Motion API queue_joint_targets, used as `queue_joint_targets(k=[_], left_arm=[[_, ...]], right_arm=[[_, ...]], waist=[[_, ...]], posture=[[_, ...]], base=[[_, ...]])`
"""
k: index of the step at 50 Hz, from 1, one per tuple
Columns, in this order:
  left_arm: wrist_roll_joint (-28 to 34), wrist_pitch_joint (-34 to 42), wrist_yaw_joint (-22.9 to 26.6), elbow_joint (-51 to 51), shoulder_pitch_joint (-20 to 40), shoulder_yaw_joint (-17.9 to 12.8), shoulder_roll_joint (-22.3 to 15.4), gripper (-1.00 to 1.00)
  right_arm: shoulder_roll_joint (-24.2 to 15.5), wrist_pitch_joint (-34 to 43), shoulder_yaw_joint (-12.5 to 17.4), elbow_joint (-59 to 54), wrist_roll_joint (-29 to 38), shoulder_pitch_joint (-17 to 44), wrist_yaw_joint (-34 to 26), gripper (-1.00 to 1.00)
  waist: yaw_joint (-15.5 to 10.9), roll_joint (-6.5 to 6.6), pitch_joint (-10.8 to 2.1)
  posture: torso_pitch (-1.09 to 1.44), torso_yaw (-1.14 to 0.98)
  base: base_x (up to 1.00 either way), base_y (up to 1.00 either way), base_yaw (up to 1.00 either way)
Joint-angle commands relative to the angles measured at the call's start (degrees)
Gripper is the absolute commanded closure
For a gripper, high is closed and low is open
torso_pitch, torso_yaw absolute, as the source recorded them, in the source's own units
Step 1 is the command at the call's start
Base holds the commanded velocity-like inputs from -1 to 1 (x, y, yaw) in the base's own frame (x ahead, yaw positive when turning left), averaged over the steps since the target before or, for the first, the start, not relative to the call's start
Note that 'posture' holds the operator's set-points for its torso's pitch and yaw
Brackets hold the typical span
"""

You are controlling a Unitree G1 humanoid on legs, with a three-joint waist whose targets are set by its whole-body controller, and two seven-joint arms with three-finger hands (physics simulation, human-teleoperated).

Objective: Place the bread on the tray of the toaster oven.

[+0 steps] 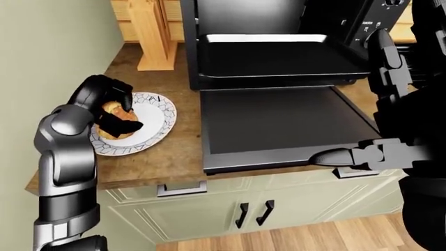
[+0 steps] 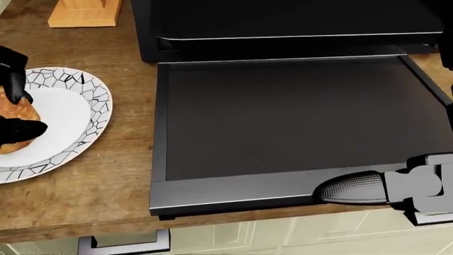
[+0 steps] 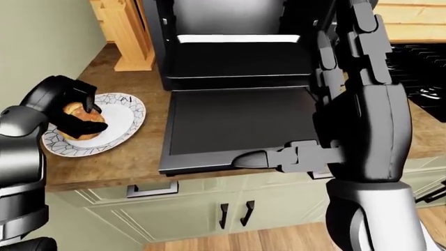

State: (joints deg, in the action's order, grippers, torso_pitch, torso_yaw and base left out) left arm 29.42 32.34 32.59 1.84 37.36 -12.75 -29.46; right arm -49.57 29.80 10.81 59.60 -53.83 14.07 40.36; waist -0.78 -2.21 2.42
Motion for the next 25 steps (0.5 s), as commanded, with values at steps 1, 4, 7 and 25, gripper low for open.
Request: queue_joint_targets(k=[1, 4, 7, 25], left_arm=[[0.8, -0.28, 0.22, -3.59, 2.88, -0.63, -1.2, 1.0], [1.73, 0.89, 1.6, -5.16, 4.31, -0.16, -1.39, 1.0], [2.56, 1.9, 2.81, -6.26, 6.13, 0.25, -1.5, 1.0], [8.68, 8.66, 10.98, -16.37, 17.31, 5.69, 3.38, 1.0]], right_arm=[[-1.24, -1.53, 1.81, 0.4, 0.0, 0.72, 0.37, -1.0], [-1.38, -2.29, 1.62, 0.4, 0.32, -0.01, 0.29, -1.0], [-1.64, -2.23, 2.19, 0.4, -0.04, -0.07, 0.34, -1.0], [-1.07, -3.4, 1.7, 0.4, 1.51, -1.71, -0.26, -1.0]], waist=[[0.04, 0.28, -1.34], [0.05, 0.14, -1.23], [0.03, 0.02, -1.13], [-0.14, -0.42, -0.64]], posture=[[0.0, 0.0], [0.0, 0.0], [0.0, 0.0], [0.0, 0.0]], base=[[0.0, 0.0, 0.0], [0.0, 0.0, 0.0], [0.0, 0.0, 0.0], [0.0, 0.0, 0.0]])
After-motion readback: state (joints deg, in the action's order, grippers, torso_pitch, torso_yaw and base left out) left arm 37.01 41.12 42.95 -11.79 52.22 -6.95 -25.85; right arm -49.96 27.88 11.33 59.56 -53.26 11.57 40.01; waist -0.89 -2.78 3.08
